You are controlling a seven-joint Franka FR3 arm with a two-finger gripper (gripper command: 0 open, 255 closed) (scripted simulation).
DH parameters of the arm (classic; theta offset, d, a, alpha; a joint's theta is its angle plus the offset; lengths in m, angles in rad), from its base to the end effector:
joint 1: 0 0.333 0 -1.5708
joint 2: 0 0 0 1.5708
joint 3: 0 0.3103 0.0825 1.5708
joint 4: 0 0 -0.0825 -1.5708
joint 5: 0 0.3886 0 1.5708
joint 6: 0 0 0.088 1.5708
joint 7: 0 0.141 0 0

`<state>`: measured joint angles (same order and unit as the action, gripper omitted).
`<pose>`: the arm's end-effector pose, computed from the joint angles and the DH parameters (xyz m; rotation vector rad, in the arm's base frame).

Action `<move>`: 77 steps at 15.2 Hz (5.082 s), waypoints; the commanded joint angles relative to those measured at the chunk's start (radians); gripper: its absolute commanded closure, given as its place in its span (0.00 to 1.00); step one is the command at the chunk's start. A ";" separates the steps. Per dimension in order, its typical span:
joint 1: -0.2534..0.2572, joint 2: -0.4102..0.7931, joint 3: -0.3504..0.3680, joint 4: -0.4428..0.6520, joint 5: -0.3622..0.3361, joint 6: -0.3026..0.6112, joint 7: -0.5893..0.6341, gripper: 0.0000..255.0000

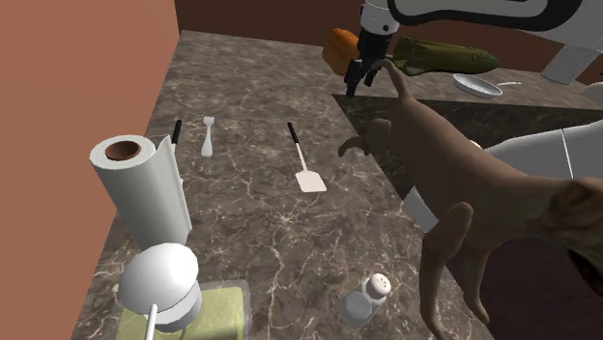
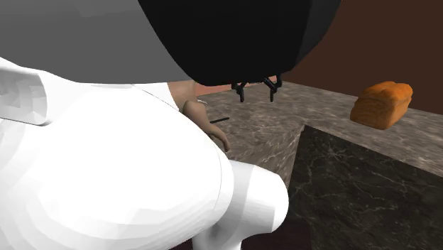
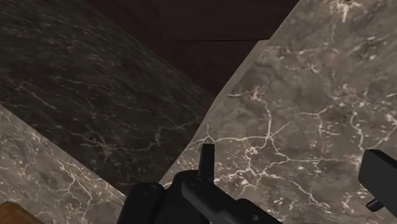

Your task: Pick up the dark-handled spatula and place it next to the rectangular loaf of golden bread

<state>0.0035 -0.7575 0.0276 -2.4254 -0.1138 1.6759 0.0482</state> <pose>0.3309 -0.0035 0.5203 3.0097 -0.0196 0.0187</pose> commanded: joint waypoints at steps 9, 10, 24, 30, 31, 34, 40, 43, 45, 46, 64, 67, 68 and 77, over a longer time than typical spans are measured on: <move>0.014 -0.034 0.194 -0.101 0.183 0.079 0.406 0.00; 0.018 -0.028 0.219 -0.105 0.204 0.094 0.458 0.00; 0.016 0.148 0.458 -0.115 0.349 0.334 0.914 0.00; 0.015 0.162 0.467 -0.141 0.352 0.373 0.915 0.00; 0.015 0.162 0.467 -0.141 0.352 0.373 0.915 0.00; 0.015 0.162 0.467 -0.141 0.352 0.373 0.915 0.00; 0.015 0.162 0.467 -0.141 0.352 0.373 0.915 1.00; 0.015 0.162 0.467 -0.141 0.352 0.373 0.915 1.00; 0.015 0.157 0.463 -0.130 0.351 0.358 0.914 1.00; 0.015 0.152 0.459 -0.120 0.349 0.343 0.913 1.00; 0.002 0.120 0.404 0.097 0.314 0.094 0.908 1.00; -0.001 0.123 0.397 0.138 0.308 0.056 0.908 1.00; -0.002 0.124 0.395 0.152 0.306 0.043 0.908 1.00; -0.013 0.146 0.379 0.288 0.289 -0.072 0.911 1.00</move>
<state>-0.0079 -0.6153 0.4088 -2.1542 0.1774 1.6177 0.9596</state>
